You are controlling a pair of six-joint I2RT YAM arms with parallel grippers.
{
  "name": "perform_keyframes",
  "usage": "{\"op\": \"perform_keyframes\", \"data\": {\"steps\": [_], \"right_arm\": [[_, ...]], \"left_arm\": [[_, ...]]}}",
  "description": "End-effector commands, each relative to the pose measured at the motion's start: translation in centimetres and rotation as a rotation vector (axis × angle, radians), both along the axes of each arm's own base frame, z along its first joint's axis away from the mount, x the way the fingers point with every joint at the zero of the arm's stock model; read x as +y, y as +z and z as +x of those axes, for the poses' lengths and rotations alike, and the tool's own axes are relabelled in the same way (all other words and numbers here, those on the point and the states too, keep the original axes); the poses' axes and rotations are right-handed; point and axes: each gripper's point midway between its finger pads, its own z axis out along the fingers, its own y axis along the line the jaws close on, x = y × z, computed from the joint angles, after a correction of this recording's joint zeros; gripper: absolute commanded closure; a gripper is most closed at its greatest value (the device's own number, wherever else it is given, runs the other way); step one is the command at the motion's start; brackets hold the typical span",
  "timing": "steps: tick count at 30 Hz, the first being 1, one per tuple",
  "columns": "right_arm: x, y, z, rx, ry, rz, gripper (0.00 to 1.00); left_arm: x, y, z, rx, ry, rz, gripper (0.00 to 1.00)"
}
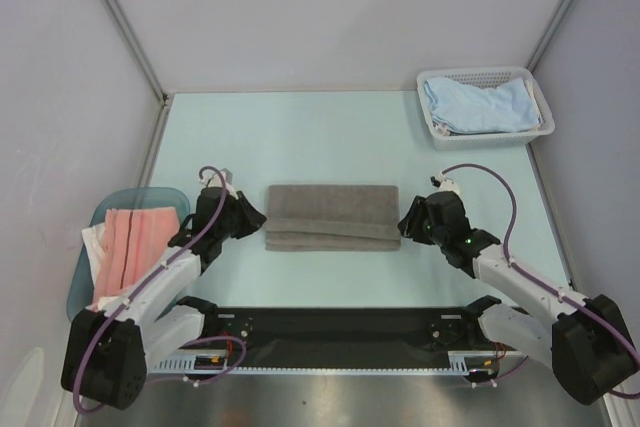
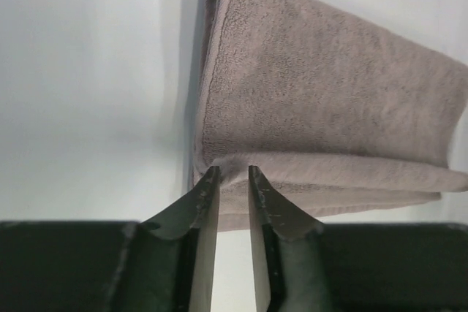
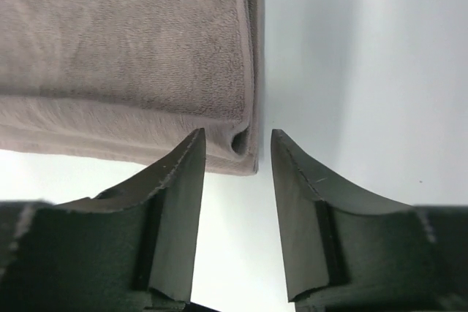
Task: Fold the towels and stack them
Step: Fold the towel, then neatly place the folded towel into the bin
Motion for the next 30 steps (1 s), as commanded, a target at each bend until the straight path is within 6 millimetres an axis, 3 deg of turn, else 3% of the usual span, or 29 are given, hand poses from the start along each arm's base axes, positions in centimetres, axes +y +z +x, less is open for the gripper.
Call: {"op": "perform_keyframes", "data": {"steps": [1, 5, 9, 20, 22, 24, 30], "right_arm": [[-0.5, 2.2, 0.3, -0.061, -0.027, 0.006, 0.54], [-0.7, 3.3, 0.7, -0.081, -0.039, 0.004, 0.52], [-0.2, 3.3, 1.6, -0.077, -0.040, 0.000, 0.52], [0.9, 0.4, 5.9, -0.022, -0.008, -0.017, 0.35], [0.9, -0.9, 5.9, 0.020, 0.000, -0.027, 0.35], [1.4, -0.9, 6.6, -0.003, 0.006, -0.016, 0.35], [2.5, -3.5, 6.1, 0.057, 0.033, -0.075, 0.40]], "left_arm": [[0.3, 2.5, 0.0, -0.054, 0.011, -0.003, 0.72], [0.6, 4.2, 0.2, -0.090, 0.021, 0.005, 0.69], [0.1, 4.5, 0.9, -0.086, 0.004, 0.004, 0.70], [-2.5, 0.7, 1.3, 0.006, -0.078, 0.019, 0.70], [-2.6, 0.3, 1.2, 0.014, -0.086, 0.021, 0.70], [-2.8, 0.2, 1.1, 0.016, -0.095, 0.022, 0.70], [-2.7, -0.1, 1.0, 0.020, -0.101, 0.027, 0.70]]}}
